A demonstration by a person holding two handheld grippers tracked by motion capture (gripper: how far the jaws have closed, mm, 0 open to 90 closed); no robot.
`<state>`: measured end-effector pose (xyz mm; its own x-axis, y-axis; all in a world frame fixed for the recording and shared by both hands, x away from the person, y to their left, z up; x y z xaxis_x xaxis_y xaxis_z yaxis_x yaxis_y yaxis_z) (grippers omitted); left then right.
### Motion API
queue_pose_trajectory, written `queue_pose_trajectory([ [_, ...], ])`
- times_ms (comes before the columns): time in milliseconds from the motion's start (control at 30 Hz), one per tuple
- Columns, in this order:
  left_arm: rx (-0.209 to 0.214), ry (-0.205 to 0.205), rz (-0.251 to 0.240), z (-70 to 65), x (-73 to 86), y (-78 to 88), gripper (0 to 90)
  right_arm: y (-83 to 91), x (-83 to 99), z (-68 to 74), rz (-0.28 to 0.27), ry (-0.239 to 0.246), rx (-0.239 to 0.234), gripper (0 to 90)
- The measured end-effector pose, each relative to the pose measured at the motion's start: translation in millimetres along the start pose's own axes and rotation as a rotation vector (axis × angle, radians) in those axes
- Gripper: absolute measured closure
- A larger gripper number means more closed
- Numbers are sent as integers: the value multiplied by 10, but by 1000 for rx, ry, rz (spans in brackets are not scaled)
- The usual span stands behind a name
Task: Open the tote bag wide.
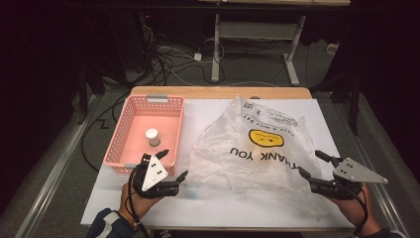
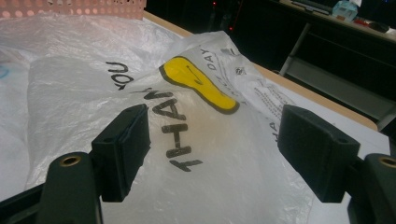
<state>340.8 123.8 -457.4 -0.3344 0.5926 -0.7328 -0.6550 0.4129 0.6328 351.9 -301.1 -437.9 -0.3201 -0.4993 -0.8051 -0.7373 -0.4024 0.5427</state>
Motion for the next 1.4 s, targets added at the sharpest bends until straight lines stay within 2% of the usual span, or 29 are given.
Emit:
queue_pose_trajectory([
  [200, 7, 4, -3, 0, 7, 17, 162, 0, 4, 17, 4, 10, 0, 258],
  [433, 20, -15, 12, -30, 24, 5, 171, -20, 4, 3, 12, 18, 9, 259],
  [667, 25, -29, 7, -74, 20, 43, 189, -33, 21, -72, 21, -4, 32, 263],
  [1067, 68, -64, 29, -189, 17, -20, 194, -76, 32, -93, 44, -2, 45, 270],
  [1233, 76, -67, 34, -211, 13, -47, 194, -163, 15, -225, 60, -20, 79, 291],
  [1300, 80, -72, 38, -219, 14, -56, 194, -222, 15, -323, 78, -30, 107, 305],
  [1400, 88, -75, 40, -228, 14, -68, 194, -325, 5, -511, 98, -65, 124, 333],
])
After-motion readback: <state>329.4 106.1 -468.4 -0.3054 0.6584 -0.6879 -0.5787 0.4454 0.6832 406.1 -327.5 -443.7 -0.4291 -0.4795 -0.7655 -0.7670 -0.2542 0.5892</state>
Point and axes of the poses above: each handheld gripper's, and its own axes: y roughly backward along the jaws, x roughly out of its underside, z roughly to its left, the point moved 7 cm from there along -y, roughly forward along the jaws, and after that the axes turned 13 degrees about z, right-handed, at the moved point
